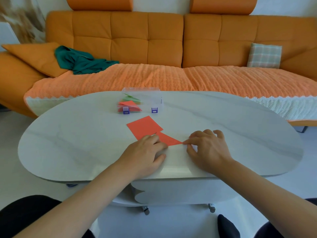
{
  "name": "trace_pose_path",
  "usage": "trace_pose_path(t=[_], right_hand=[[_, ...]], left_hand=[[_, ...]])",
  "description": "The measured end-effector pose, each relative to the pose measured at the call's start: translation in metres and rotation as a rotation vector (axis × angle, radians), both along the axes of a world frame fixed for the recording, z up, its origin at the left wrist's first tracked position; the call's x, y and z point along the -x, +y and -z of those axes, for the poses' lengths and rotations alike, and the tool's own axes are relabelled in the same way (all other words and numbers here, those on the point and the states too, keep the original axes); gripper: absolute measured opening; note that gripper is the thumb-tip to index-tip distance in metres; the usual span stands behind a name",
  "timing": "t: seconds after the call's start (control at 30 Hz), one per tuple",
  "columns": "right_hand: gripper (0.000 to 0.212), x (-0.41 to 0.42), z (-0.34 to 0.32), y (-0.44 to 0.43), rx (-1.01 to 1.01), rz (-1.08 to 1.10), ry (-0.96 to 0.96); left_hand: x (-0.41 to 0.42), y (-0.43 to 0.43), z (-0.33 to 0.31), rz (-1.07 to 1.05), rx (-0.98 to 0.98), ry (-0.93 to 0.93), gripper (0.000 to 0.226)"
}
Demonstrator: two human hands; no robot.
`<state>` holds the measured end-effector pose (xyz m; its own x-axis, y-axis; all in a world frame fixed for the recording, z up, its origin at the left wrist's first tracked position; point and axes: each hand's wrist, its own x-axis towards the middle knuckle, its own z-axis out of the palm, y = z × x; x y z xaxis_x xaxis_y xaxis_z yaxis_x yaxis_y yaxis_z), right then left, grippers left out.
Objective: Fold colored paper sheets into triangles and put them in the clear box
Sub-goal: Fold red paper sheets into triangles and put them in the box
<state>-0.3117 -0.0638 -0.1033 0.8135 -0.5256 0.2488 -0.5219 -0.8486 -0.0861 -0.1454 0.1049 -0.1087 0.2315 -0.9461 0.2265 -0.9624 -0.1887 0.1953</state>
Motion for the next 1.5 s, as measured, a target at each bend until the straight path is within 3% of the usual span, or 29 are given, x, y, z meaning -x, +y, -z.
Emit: trace_pose_path(t=[0.2, 0.27, 0.47, 0.7, 0.87, 1.1, 1.5], right_hand=[[0.046, 0.003, 0.004, 0.006, 0.001, -0.019, -0.032], [0.042, 0.002, 0.004, 0.005, -0.048, -0.043, -0.049], [0.037, -0.016, -0.005, -0.001, -0.201, -0.299, -0.055], [0.036, -0.041, -0.007, -0.015, -0.279, -0.409, -0.079], [0.011, -0.053, -0.015, -0.021, -0.368, -0.333, -0.166], [0.012, -0.059, -0.044, -0.021, -0.673, -0.293, -0.232], [0.012, -0.074, -0.053, -0.009, -0.619, -0.259, -0.284]], left_hand=[[-0.003, -0.002, 0.002, -0.003, 0.079, 0.077, 0.029], [-0.007, -0.005, 0.001, -0.006, 0.097, 0.131, 0.028], [-0.021, -0.019, -0.002, 0.052, 0.132, 0.253, 0.023], [-0.034, -0.031, -0.007, 0.222, 0.151, 0.059, 0.025], [-0.036, -0.036, -0.013, 0.125, 0.258, 0.168, 0.024], [-0.035, -0.037, -0.039, -0.1, 0.193, 0.458, 0.007], [-0.036, -0.033, -0.053, -0.185, 0.149, 0.578, 0.015]])
